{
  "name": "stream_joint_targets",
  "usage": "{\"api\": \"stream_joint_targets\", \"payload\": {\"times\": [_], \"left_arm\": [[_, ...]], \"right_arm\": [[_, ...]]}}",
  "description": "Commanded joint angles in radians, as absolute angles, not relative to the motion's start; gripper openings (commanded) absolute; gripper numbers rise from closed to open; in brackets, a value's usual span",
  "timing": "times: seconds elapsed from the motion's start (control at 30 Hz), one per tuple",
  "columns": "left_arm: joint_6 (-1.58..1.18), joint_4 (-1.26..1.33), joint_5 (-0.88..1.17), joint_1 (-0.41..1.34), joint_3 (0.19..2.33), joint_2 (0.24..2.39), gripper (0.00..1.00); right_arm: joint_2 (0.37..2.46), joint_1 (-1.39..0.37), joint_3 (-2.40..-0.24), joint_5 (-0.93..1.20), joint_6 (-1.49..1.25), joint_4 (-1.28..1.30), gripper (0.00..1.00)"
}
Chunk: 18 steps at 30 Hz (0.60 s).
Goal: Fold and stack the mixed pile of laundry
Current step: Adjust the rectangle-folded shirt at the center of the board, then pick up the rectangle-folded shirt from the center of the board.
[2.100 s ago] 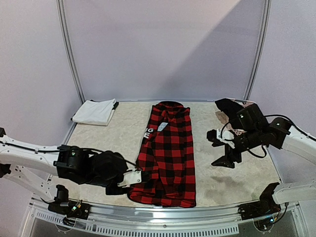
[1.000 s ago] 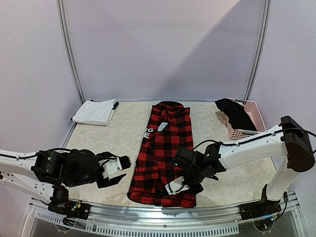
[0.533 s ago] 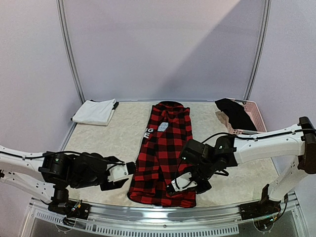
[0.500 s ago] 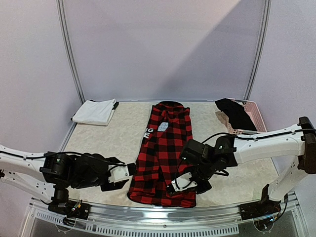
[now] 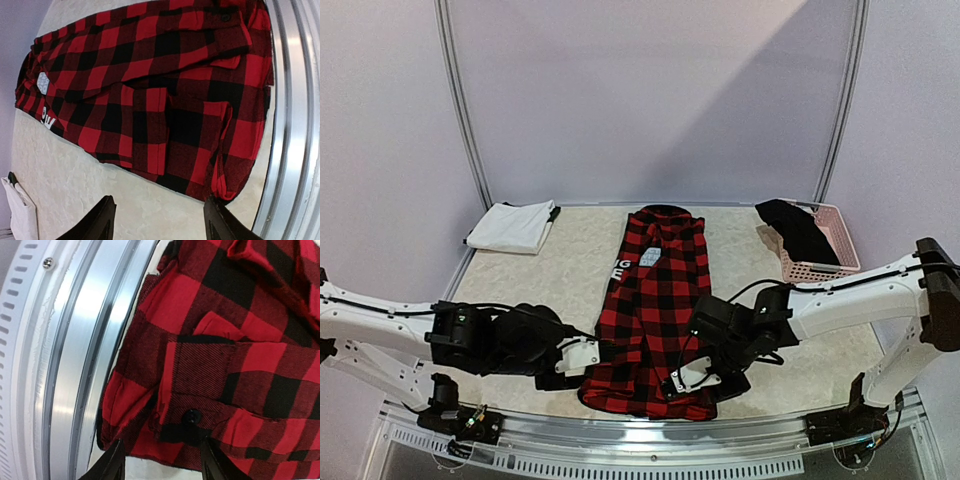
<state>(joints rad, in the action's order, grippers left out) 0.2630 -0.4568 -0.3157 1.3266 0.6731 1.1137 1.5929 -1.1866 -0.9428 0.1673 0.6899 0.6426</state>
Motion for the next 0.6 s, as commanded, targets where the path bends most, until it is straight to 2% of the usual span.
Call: {"api": "stream_joint_targets", "payload": {"times": [0.0, 0.23, 0.47, 0.57], "left_arm": [[0.292, -0.451, -0.213, 1.25, 0.727, 1.187, 0.62], [0.261, -0.378, -0.084, 1.086, 0.738, 1.209, 0.61], [0.233, -0.403, -0.058, 1.043, 0.808, 1.288, 0.61], [0.269, -0.469, 0.094, 1.05, 0.825, 1.318, 0.59]], "right_arm": [[1.451, -1.108, -0.931, 0.202, 0.664, 0.652, 0.52], [1.187, -0.739, -0.902, 0.365, 0.598, 0.629, 0.55], [1.12, -0.654, -0.88, 0.383, 0.527, 0.587, 0.55], [1.129, -0.658, -0.877, 0.461, 0.554, 0.629, 0.54]]}}
